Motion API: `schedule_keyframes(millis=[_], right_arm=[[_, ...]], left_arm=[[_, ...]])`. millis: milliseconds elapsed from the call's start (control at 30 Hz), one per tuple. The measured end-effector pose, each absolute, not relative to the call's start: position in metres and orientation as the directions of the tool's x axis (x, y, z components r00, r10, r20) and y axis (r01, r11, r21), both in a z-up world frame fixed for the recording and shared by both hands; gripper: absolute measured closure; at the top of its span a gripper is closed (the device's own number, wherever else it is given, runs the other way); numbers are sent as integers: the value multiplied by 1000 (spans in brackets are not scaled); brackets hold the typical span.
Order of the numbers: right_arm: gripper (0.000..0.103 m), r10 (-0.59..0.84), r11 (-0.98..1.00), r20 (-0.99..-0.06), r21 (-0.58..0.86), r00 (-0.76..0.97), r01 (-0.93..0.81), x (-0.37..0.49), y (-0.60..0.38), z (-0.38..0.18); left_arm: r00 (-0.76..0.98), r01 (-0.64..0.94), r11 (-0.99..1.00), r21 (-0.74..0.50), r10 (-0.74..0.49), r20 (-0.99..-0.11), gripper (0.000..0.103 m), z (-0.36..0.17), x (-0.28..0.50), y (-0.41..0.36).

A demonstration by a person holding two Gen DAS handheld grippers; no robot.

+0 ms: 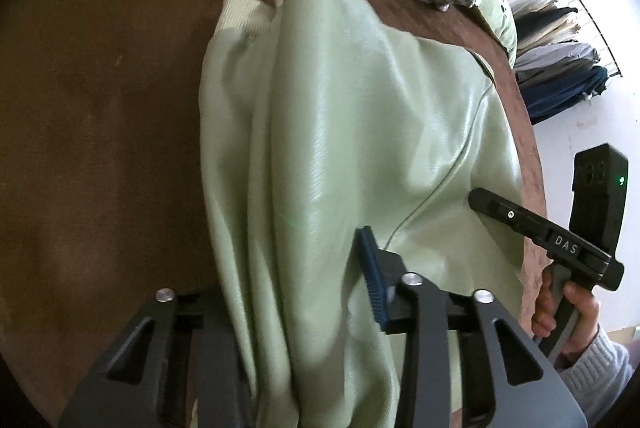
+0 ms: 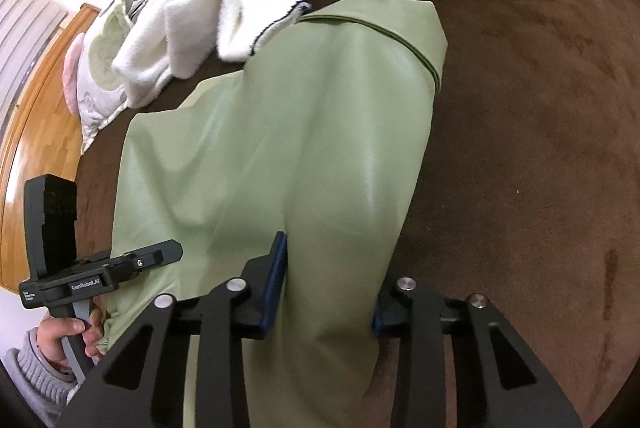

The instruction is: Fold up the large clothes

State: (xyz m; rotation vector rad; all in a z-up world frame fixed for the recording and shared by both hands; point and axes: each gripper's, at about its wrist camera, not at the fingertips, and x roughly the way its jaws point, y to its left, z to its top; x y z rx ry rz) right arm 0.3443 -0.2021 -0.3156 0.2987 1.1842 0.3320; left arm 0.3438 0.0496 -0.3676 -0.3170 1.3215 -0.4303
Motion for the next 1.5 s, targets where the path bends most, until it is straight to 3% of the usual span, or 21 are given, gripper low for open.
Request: schedule_keyframes(millis=[67, 267, 867, 1200, 1500], right_arm=[[75, 410, 911, -844, 396, 347, -113, 343, -197, -306], [80, 438, 899, -828, 415, 350, -141, 339, -189, -280], [81, 475, 878, -798, 398, 372, -267, 320, -181, -136], [81, 507, 842, -792, 368, 340, -395, 312, -155, -111], [81, 535, 773, -795, 324, 287, -545, 313, -66, -99]], left_arm=[[197, 130, 887, -443, -461, -865, 81, -361, 342, 45], [225, 110, 903, -415, -429, -875, 89, -344, 337, 40], [327, 102, 942, -320, -335, -883, 89, -190, 322, 31], [400, -31, 937, -349, -308, -863, 89, -176, 289, 58], [488, -163, 914, -371, -252, -836, 89, -177, 264, 127]])
